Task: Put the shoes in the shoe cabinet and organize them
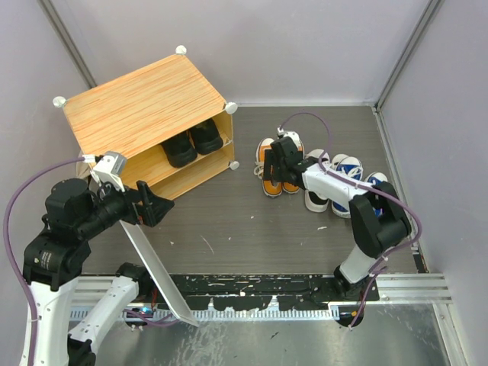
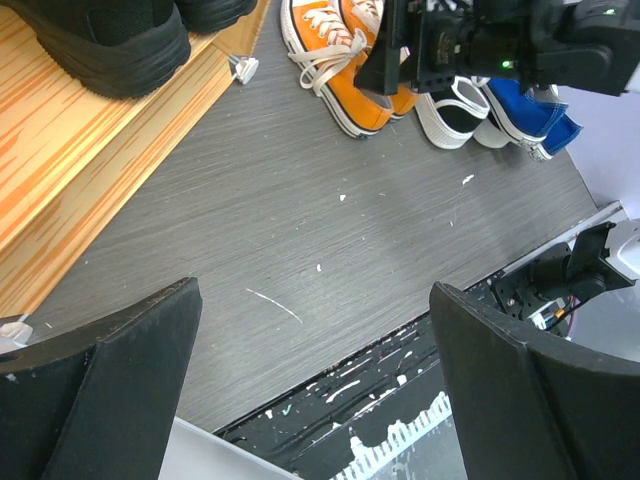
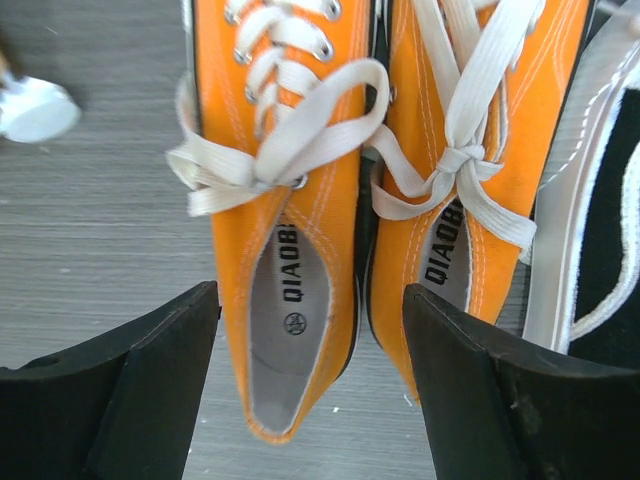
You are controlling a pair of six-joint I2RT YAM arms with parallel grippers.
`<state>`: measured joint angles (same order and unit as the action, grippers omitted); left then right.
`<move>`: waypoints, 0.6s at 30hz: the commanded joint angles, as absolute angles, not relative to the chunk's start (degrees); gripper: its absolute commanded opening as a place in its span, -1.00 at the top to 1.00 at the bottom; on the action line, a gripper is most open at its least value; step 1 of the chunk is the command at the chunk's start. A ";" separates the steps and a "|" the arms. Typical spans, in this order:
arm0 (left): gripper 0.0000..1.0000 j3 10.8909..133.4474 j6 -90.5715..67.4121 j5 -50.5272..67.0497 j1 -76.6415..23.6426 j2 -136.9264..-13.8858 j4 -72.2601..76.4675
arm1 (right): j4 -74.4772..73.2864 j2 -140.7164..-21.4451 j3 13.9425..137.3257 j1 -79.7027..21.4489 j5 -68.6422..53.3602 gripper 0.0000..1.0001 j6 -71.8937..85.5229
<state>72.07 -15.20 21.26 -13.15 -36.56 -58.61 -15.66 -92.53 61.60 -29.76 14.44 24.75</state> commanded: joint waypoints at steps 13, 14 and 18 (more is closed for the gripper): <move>-0.96 72.66 -14.76 21.53 -13.17 -36.29 -56.98 | -14.33 -97.99 61.93 -28.91 19.53 -0.55 22.94; -0.96 72.68 -14.77 21.60 -13.17 -36.35 -56.87 | -14.33 -98.33 61.75 -28.46 19.63 -0.54 23.10; -0.96 73.05 -14.77 21.49 -13.13 -36.86 -56.98 | -12.51 -100.37 60.10 -24.64 14.54 -0.45 25.25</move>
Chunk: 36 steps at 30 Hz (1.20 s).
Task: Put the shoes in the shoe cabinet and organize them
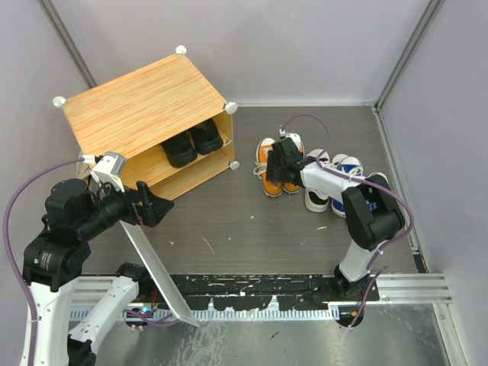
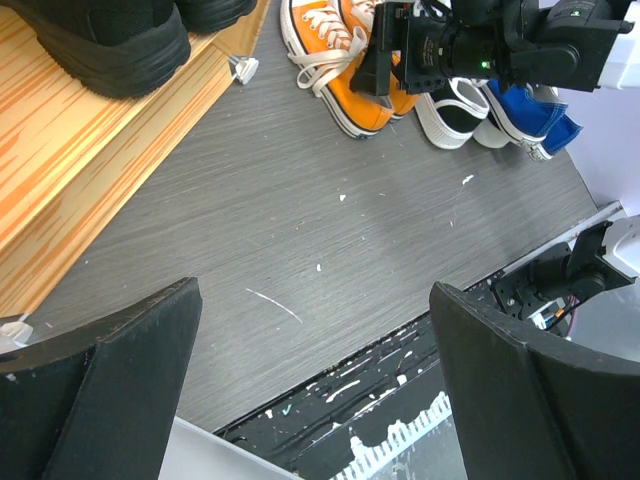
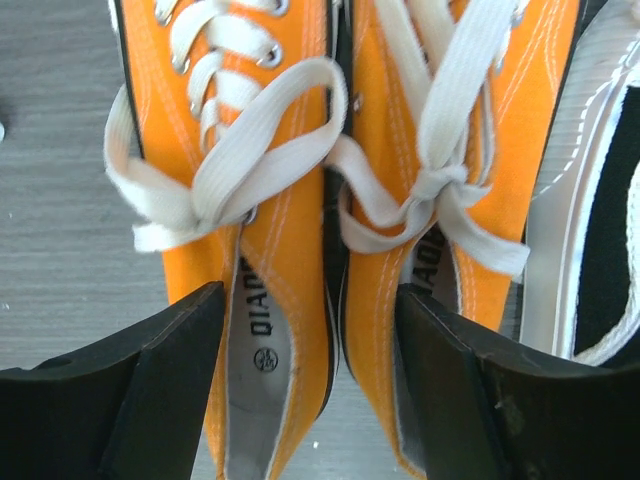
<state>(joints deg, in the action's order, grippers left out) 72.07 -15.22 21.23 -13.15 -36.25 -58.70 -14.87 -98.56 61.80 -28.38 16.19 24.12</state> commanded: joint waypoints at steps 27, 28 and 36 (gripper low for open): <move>-0.96 76.60 -18.78 20.93 -13.18 -40.18 -54.58 | -18.77 -77.70 48.89 -35.86 4.72 0.98 20.52; -0.96 76.92 -18.97 20.96 -13.14 -40.35 -54.77 | -20.04 -76.34 49.56 -37.69 4.34 0.98 20.23; -0.96 77.13 -21.46 21.25 -13.18 -39.74 -54.81 | -22.30 -72.17 54.90 -49.78 -0.39 0.98 18.23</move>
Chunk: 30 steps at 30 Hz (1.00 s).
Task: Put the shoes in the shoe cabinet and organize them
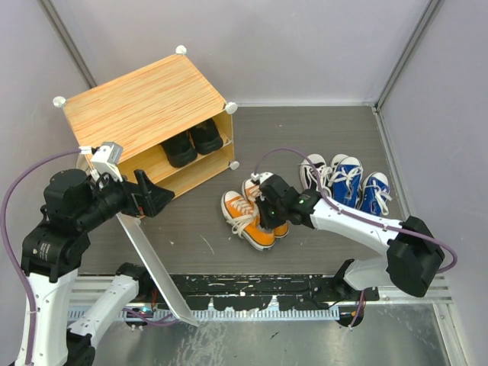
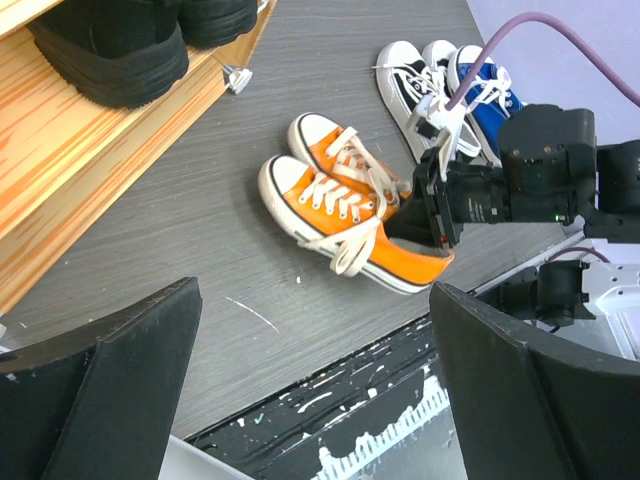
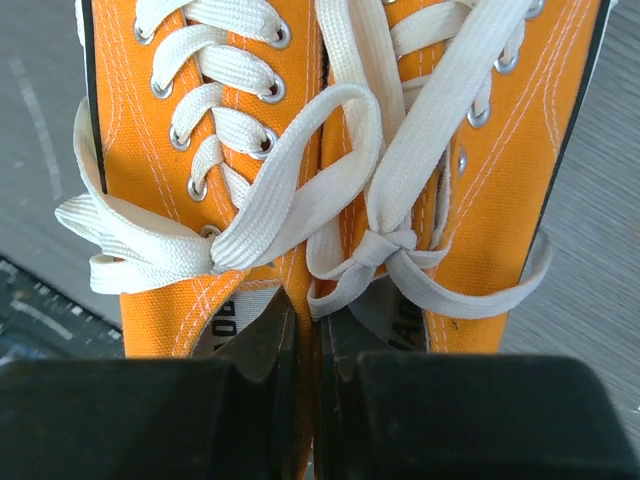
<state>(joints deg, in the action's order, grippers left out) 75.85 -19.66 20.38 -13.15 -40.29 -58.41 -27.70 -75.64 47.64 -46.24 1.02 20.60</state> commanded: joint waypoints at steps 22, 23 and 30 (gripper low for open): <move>-0.96 77.95 -22.50 20.29 -13.18 -36.56 -57.09 | -14.78 -87.01 76.31 -61.05 -10.20 0.98 10.60; -0.96 78.00 -22.30 20.06 -13.23 -36.56 -57.29 | -14.36 -87.23 76.81 -61.22 -11.35 0.98 10.41; -0.96 77.60 -21.68 19.23 -13.29 -36.26 -57.19 | -13.61 -88.42 80.91 -62.34 -14.10 0.98 8.39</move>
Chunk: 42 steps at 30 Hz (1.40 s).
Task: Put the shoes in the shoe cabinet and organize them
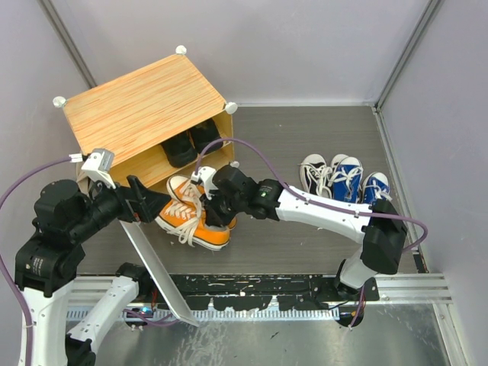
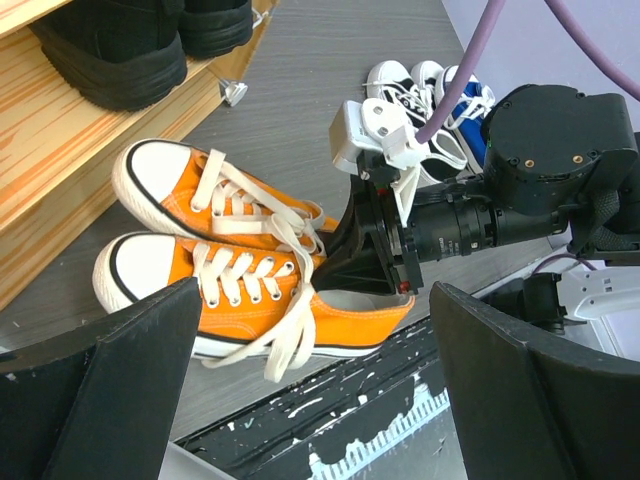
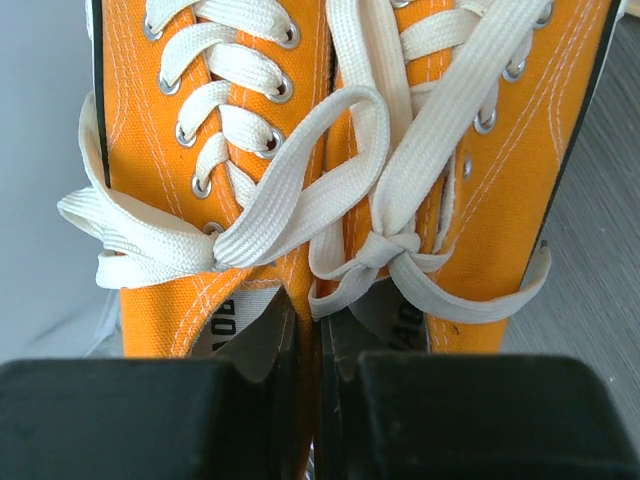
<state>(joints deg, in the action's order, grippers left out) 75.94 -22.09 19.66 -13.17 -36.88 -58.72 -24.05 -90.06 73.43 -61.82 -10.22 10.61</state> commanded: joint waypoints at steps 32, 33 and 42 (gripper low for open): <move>-0.96 77.98 -22.21 19.10 -13.53 -37.14 -55.83 | -12.11 -84.32 72.62 -62.40 -10.55 0.98 4.31; -0.96 77.96 -22.24 19.08 -13.53 -36.97 -55.67 | -12.39 -84.82 73.53 -62.40 -11.55 0.98 4.09; -0.96 80.75 -22.41 19.49 -13.46 -35.96 -53.61 | -11.95 -90.21 83.94 -62.45 -15.98 0.98 3.56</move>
<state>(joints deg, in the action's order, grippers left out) 77.38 -21.98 18.65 -13.28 -37.01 -58.48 -21.52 -90.13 75.07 -62.17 -12.75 4.82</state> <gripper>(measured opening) 0.980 0.149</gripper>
